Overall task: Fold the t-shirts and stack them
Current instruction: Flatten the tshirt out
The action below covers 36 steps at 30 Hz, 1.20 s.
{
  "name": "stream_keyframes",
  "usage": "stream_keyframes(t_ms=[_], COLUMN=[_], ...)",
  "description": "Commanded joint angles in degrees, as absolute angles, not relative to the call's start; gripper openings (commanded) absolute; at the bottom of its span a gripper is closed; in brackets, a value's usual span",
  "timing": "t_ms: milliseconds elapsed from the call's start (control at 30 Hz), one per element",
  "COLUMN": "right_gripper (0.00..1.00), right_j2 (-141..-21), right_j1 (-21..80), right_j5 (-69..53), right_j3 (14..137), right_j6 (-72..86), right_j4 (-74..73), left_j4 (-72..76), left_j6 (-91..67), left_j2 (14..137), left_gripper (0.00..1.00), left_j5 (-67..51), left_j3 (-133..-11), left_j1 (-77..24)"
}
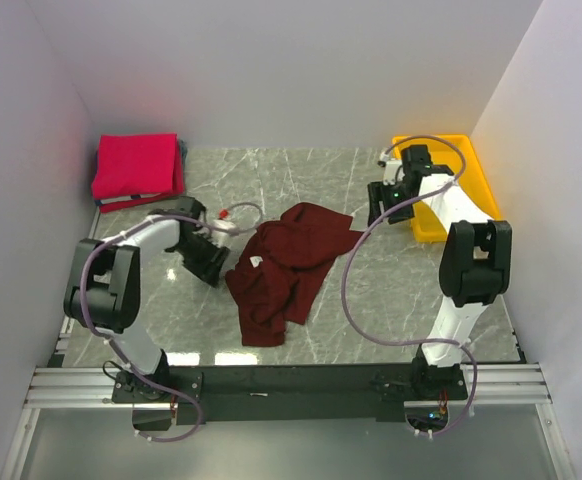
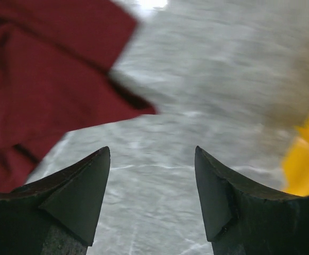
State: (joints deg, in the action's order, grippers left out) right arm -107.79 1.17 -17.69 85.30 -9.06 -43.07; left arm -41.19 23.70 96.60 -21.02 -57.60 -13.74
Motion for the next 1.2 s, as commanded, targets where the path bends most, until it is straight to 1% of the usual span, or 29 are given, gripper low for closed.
stream_keyframes(t_ms=[0, 67, 133, 167, 200, 300, 333, 367, 400, 500, 667, 733, 767, 833, 867, 900, 933, 1033, 1067, 1100, 1133, 1167], right_gripper=[0.72, 0.72, 0.72, 0.72, 0.72, 0.72, 0.72, 0.72, 0.72, 0.72, 0.72, 0.69, 0.61, 0.49, 0.32, 0.19, 0.00, 0.00, 0.00, 0.00, 0.00, 0.00], right_j2=[-104.94, -105.73, -106.69, -107.22, -107.66, -110.12, -111.52, -112.23, -112.85, -115.57, -116.45, -117.59, -118.03, -119.18, -119.35, -119.18, -119.01, -118.04, -117.34, -115.33, -114.27, -113.30], right_j1=[4.04, 5.09, 5.80, 6.06, 6.24, 6.50, 6.50, 6.50, 6.50, 6.59, 7.38, 7.47, 7.47, 7.47, 7.47, 7.47, 7.56, 7.30, 7.21, 7.03, 7.03, 6.94], right_j5=[-22.32, -23.03, -22.68, -22.50, -22.41, -20.83, -20.05, -19.69, -19.69, -20.65, -22.76, -24.07, -24.43, -25.13, -25.31, -25.40, -25.57, -26.10, -26.45, -26.54, -26.72, -27.07], right_j3=[83.85, 83.85, 84.02, 84.11, 84.55, 86.04, 87.00, 87.45, 87.89, 89.82, 88.95, 89.21, 89.56, 89.91, 89.83, 89.74, 89.74, 90.09, 89.04, 88.42, 87.29, 86.75], right_j6=[-10.89, -11.07, -10.64, -10.63, -10.81, -10.90, -10.90, -10.99, -11.16, -11.69, -13.79, -14.50, -14.94, -15.29, -15.73, -15.82, -15.91, -16.87, -17.14, -17.23, -17.40, -17.49], right_j4=[-43.16, -42.81, -41.84, -41.57, -41.22, -40.34, -39.91, -39.90, -39.90, -41.39, -41.92, -43.41, -43.85, -45.00, -45.26, -45.26, -45.61, -47.37, -47.29, -46.68, -46.41, -46.41], left_j4=[-43.06, -44.03, -45.95, -46.31, -46.84, -46.93, -46.24, -45.80, -45.44, -43.69, -41.93, -41.40, -40.87, -39.20, -39.46, -39.29, -38.77, -37.71, -37.36, -37.01, -36.57, -36.48], left_j6=[29.70, 30.67, 30.15, 29.54, 28.66, 23.04, 19.55, 19.51, 17.95, 16.09, 14.07, 13.19, 12.57, 10.47, 10.29, 9.41, 8.80, 8.18, 7.91, 7.82, 7.74, 7.82], left_j2=[97.56, 96.60, 94.67, 93.79, 93.17, 92.02, 92.11, 92.02, 91.93, 91.76, 92.28, 92.46, 92.63, 93.77, 94.65, 96.22, 96.94, 98.96, 99.23, 99.58, 99.75, 99.93], left_gripper=[0.55, 0.56, 0.57, 0.61, 0.64, 0.72, 0.76, 0.78, 0.79, 0.83, 0.86, 0.87, 0.89, 0.92, 0.95, 0.95, 0.94, 0.90, 0.85, 0.82, 0.74, 0.68], left_j5=[-15.73, -16.87, -21.08, -23.09, -28.34, -32.69, -33.39, -33.57, -33.49, -32.52, -32.52, -33.04, -32.52, -30.68, -30.33, -29.71, -29.19, -29.09, -28.74, -28.57, -28.65, -28.83], left_j3=[-59.93, -61.34, -63.79, -64.68, -66.51, -69.43, -69.43, -69.43, -68.65, -65.50, -61.44, -60.21, -59.68, -58.80, -59.23, -59.85, -60.11, -61.00, -61.08, -61.08, -61.17, -61.61], left_j1=[-6.53, -4.67, -3.78, -3.87, -4.30, -7.89, -10.43, -10.46, -12.90, -16.16, -16.79, -16.87, -16.96, -17.66, -17.75, -17.75, -17.75, -17.75, -17.84, -17.93, -17.93, -17.93])
